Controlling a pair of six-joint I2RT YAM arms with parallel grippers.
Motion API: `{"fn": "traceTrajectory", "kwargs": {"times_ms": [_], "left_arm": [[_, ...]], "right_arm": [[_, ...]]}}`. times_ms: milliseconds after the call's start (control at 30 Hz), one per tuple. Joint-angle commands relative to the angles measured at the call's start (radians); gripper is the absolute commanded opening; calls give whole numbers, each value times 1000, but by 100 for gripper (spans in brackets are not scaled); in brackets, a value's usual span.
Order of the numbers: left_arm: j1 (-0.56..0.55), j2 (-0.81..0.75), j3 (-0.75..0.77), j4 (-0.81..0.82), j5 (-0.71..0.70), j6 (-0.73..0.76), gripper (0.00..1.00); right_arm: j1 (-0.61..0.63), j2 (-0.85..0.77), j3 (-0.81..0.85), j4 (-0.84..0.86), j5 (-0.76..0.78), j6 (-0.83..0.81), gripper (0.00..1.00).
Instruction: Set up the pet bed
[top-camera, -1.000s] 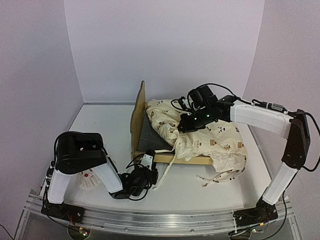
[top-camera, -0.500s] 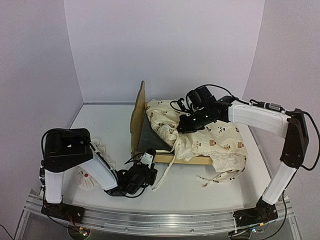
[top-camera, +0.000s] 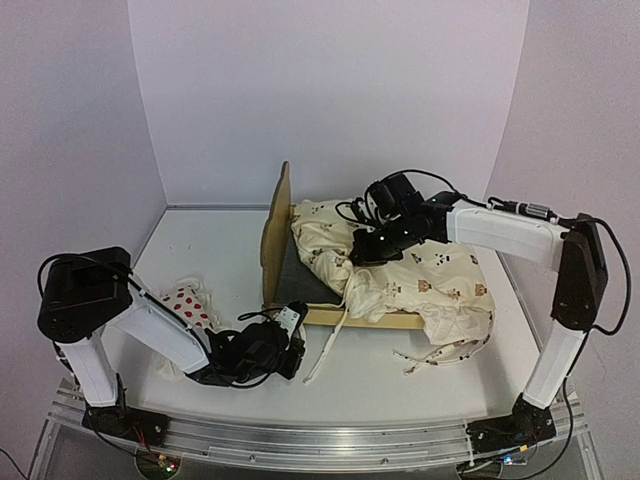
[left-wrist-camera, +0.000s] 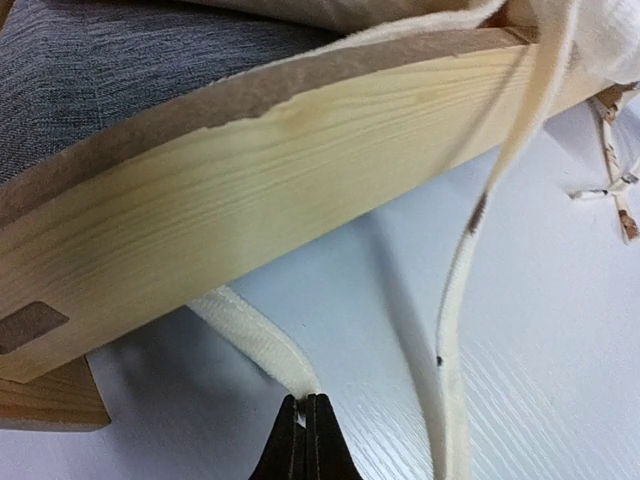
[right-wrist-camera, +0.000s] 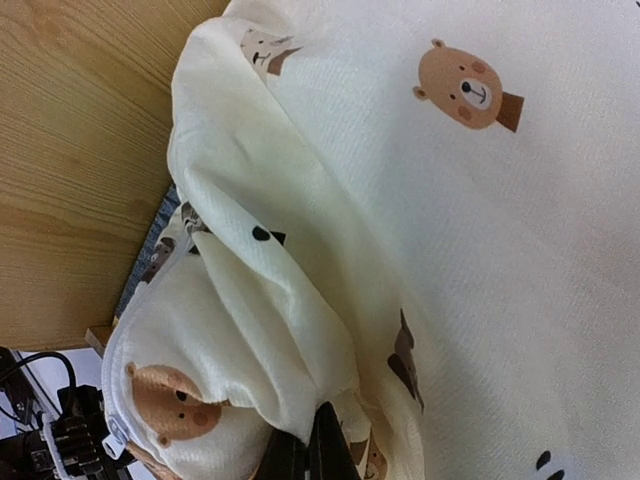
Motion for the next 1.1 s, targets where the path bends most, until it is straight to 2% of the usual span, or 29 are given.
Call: {"fn": "traceTrajectory", "kwargs": {"times_ms": [0, 433, 600, 800, 867, 1000, 1067], "left_arm": [[-1, -104, -21, -94, 123, -28, 0], [-17, -278, 46, -484, 297, -50, 0], [-18, -428, 53, -637, 290, -72, 0], [-19, -607, 29, -690, 238, -95, 0], [-17, -614, 22, -689, 235, -97, 6], [-17, -542, 38, -685, 200, -126, 37], [-18, -487, 52, -662, 193, -138, 48]], "right_arm": [[-12, 42, 59, 30, -15, 28, 0], [-9, 130, 130, 48, -88, 58, 0], [-2, 155, 159, 53, -116, 69, 0], [14, 176, 192, 53, -145, 74, 5], [14, 167, 197, 50, -151, 73, 8], [14, 128, 179, 41, -123, 58, 26], [14, 110, 165, 33, -110, 51, 33]]}}
